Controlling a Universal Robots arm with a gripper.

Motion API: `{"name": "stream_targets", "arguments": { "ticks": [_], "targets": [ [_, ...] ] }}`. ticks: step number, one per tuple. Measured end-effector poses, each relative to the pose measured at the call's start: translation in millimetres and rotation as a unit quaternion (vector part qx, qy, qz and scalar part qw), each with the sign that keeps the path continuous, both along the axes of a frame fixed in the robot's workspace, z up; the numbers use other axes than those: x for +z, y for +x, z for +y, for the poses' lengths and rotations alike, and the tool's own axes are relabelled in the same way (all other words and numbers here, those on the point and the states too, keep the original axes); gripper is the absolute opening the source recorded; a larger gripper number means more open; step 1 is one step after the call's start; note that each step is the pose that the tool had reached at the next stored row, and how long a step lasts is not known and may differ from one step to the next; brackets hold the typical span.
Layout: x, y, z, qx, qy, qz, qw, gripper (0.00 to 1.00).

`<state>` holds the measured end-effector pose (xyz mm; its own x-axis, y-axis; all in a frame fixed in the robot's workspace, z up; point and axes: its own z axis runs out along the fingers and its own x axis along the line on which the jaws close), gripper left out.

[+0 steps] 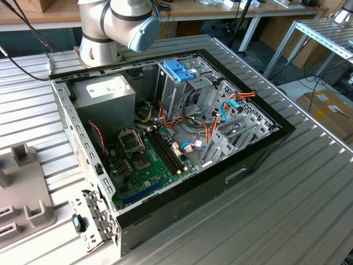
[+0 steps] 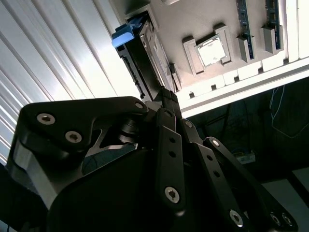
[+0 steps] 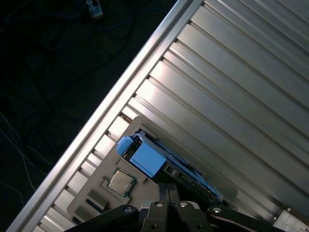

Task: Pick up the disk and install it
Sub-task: 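Pick up the disk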

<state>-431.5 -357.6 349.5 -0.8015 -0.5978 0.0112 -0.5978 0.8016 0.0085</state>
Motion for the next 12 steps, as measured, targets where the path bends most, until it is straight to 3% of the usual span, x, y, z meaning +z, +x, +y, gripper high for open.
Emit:
{"name": "stream_targets", "arguments": {
  "ticks": [12],
  "targets": [
    [0.0, 0.0, 0.0, 0.014, 0.0000, 0.0000, 0.99990, 0.11]
  ]
}}
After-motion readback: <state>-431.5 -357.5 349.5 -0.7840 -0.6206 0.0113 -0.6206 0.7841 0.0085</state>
